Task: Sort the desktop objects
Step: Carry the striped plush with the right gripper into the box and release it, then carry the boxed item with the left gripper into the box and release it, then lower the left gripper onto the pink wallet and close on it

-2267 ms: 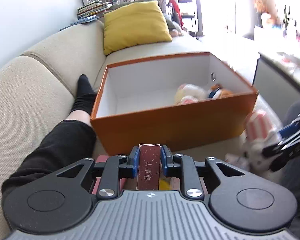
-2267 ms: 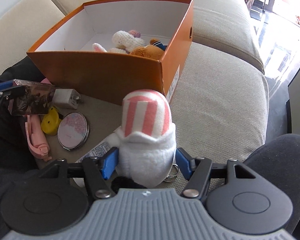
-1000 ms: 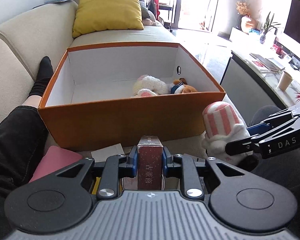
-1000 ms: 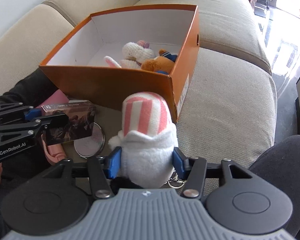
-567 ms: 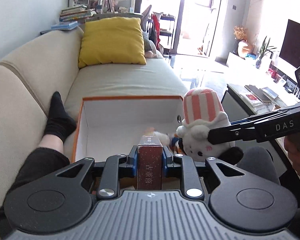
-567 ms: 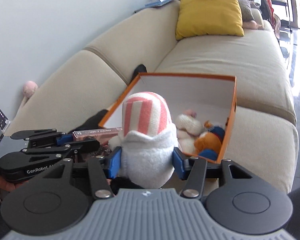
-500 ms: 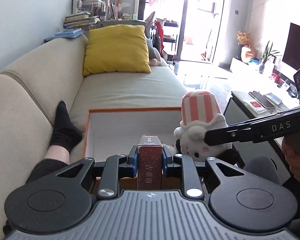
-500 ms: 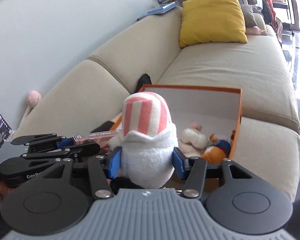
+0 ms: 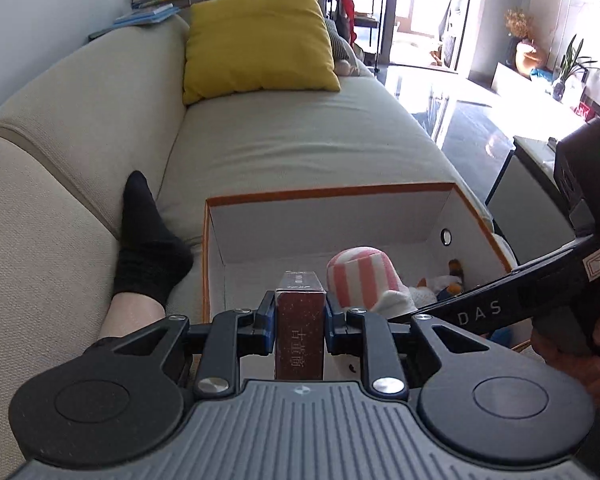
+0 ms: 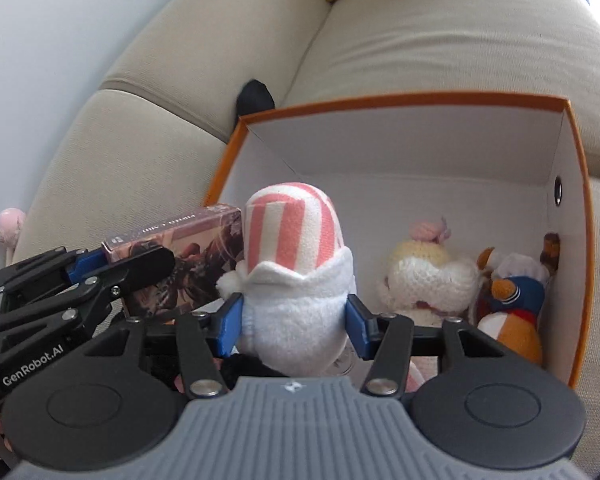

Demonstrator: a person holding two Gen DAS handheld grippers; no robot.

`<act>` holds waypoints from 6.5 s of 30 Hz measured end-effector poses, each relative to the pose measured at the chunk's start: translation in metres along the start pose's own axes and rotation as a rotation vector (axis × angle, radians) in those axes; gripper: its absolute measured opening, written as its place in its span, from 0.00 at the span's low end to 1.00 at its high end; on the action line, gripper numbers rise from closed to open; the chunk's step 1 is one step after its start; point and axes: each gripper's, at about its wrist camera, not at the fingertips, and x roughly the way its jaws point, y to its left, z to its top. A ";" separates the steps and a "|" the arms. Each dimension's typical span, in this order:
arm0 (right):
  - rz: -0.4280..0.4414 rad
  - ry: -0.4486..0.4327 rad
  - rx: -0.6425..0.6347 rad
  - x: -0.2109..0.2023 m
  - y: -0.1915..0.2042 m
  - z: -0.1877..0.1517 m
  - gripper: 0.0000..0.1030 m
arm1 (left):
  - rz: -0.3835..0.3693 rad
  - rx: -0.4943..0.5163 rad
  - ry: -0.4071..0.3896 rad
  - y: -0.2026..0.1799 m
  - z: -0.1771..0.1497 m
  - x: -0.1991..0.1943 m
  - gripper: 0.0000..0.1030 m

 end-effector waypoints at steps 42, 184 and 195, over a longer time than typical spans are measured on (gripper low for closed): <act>-0.039 0.060 -0.229 0.037 0.006 0.024 0.36 | 0.068 0.135 0.196 -0.007 -0.006 0.077 0.25; -0.083 -0.364 -0.525 -0.074 0.040 -0.097 0.46 | -0.005 -0.147 -0.014 -0.003 -0.002 -0.038 0.29; -0.122 -0.110 -0.511 0.012 0.058 -0.146 0.40 | 0.129 -0.060 0.168 0.018 -0.100 -0.019 0.29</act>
